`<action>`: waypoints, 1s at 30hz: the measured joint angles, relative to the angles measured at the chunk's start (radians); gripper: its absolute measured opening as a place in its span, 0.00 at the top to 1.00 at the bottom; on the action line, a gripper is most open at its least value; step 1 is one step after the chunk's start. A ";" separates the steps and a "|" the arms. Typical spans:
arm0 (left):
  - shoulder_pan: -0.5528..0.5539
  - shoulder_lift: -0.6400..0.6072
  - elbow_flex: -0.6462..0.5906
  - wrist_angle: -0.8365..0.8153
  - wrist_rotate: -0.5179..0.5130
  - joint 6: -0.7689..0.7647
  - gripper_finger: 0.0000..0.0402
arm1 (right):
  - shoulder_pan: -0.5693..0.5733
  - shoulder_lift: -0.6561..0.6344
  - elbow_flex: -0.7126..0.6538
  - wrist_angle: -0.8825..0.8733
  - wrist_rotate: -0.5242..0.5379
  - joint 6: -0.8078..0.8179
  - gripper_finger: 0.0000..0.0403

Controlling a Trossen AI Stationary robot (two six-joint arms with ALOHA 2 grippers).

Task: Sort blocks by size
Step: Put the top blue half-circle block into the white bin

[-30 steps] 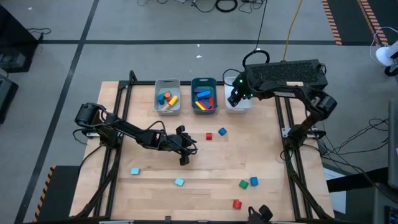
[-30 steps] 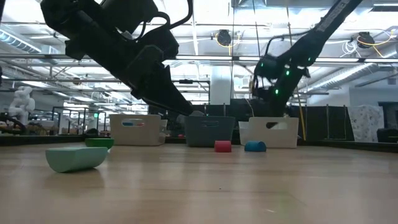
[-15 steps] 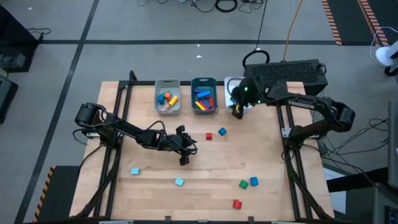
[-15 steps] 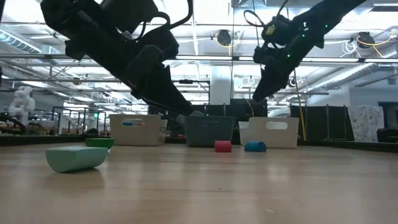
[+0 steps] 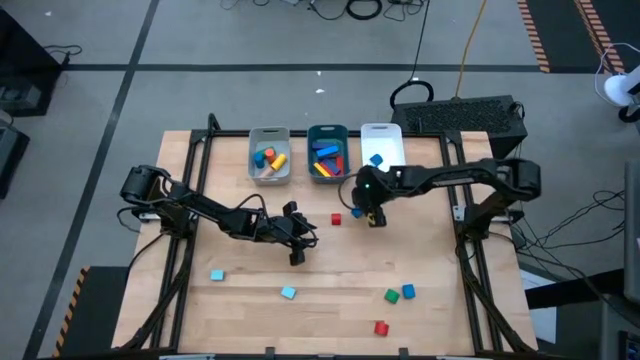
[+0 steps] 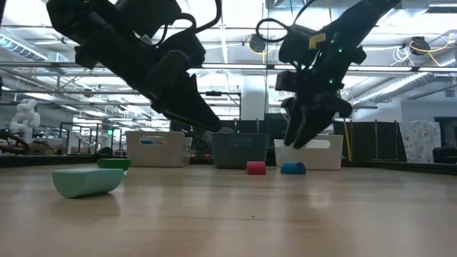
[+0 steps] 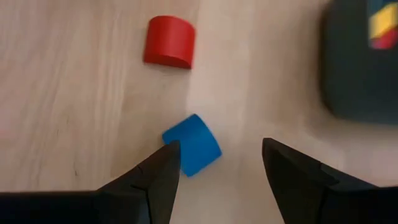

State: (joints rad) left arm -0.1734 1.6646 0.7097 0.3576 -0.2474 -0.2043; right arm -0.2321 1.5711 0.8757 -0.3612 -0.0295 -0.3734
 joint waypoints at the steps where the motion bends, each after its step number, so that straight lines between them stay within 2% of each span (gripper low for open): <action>1: 0.000 0.000 0.000 0.000 0.000 0.000 0.57 | 0.003 0.012 0.000 0.002 -0.008 -0.006 0.48; 13: 0.000 0.000 0.000 0.000 -0.018 0.000 0.57 | 0.018 0.163 0.003 0.050 -0.034 -0.076 0.48; 17: 0.000 0.000 0.000 0.000 -0.019 0.000 0.57 | 0.018 0.175 0.003 0.048 -0.035 -0.073 0.53; 23: 0.001 0.000 0.000 0.000 -0.034 0.001 0.57 | 0.019 0.129 -0.002 0.041 -0.023 -0.022 0.74; 30: 0.001 0.000 0.000 0.000 -0.039 0.000 0.57 | 0.002 0.011 -0.002 0.043 -0.008 0.053 0.74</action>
State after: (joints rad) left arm -0.1722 1.6642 0.7097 0.3575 -0.2863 -0.2039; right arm -0.2303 1.5823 0.8742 -0.3179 -0.0370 -0.3201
